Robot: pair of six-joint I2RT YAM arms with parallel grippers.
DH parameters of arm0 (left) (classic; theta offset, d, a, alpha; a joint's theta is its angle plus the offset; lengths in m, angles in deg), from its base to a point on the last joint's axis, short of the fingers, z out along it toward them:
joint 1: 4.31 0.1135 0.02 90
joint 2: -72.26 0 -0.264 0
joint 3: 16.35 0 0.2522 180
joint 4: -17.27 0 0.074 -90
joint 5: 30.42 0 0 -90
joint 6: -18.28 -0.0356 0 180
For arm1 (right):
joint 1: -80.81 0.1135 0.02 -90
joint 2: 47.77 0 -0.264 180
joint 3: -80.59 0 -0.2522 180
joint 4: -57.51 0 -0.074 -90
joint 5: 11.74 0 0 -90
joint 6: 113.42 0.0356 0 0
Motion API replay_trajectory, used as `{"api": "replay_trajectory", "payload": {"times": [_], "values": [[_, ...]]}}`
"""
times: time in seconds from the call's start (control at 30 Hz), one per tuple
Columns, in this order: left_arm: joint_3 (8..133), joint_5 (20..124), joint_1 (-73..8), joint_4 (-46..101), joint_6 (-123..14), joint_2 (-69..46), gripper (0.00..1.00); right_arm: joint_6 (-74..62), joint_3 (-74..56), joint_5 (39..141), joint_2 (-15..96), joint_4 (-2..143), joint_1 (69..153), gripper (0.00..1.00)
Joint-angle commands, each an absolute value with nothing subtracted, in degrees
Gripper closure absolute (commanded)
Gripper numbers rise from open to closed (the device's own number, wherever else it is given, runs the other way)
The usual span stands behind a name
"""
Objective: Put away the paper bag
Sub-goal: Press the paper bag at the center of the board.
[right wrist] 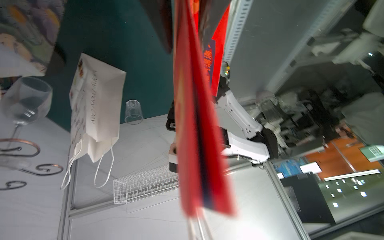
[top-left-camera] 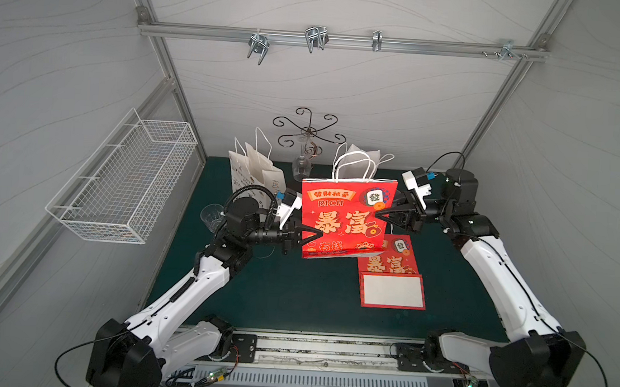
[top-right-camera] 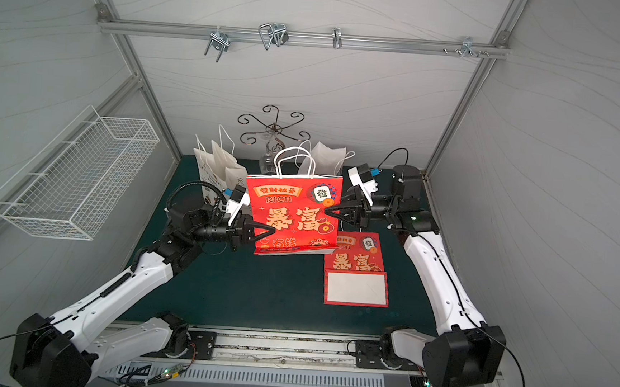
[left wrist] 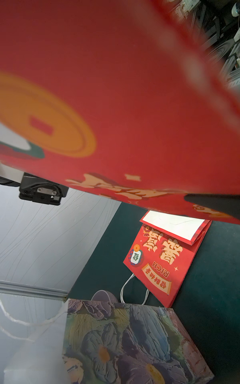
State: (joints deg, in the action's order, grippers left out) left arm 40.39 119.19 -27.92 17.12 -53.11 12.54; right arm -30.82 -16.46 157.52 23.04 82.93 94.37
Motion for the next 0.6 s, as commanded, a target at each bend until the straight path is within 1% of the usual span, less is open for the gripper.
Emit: {"api": "replay_trajectory", "payload": {"times": [0.0, 0.07, 0.17, 0.2, 0.3, 0.33, 0.37, 0.4, 0.43, 0.5, 0.57], "values": [[40.17, 120.12, -27.69, 18.48, -55.86, 13.29, 1.0, -28.9, -14.73, 156.46, 22.58, 79.73, 94.7, 0.72], [39.87, 120.11, -27.69, 18.82, -56.3, 13.29, 1.0, -28.2, -14.13, 156.63, 22.83, 79.12, 94.69, 0.76], [39.42, 120.12, -27.69, 18.98, -56.51, 13.29, 1.0, -27.33, -13.67, 157.15, 23.39, 78.44, 94.69, 0.98], [39.32, 120.09, -27.68, 19.03, -56.5, 13.29, 1.0, -27.14, -13.67, 157.26, 23.4, 78.18, 94.7, 1.0], [39.11, 120.03, -27.69, 19.69, -57.04, 13.29, 1.0, -26.18, -13.6, 157.2, 23.42, 76.97, 94.69, 1.0], [39.09, 119.98, -27.69, 19.94, -57.21, 13.3, 1.0, -25.79, -13.53, 156.95, 23.38, 76.65, 94.72, 0.95], [39.12, 120.05, -27.69, 20.14, -57.36, 13.29, 1.0, -25.43, -13.37, 156.24, 23.34, 76.4, 94.78, 0.79], [38.96, 119.93, -27.66, 20.2, -57.48, 13.33, 1.0, -25.21, -13.32, 155.57, 23.17, 76.01, 94.77, 0.71], [38.84, 119.96, -27.69, 20.3, -57.51, 13.38, 1.0, -24.94, -13.33, 154.97, 22.92, 75.45, 94.78, 0.68], [38.74, 119.86, -27.69, 20.45, -57.66, 13.45, 1.0, -24.57, -13.11, 154.55, 22.77, 74.86, 94.77, 0.69], [38.46, 119.82, -27.69, 20.74, -57.96, 13.46, 1.0, -24.07, -12.66, 154.63, 22.94, 74.51, 94.74, 0.78]]}}
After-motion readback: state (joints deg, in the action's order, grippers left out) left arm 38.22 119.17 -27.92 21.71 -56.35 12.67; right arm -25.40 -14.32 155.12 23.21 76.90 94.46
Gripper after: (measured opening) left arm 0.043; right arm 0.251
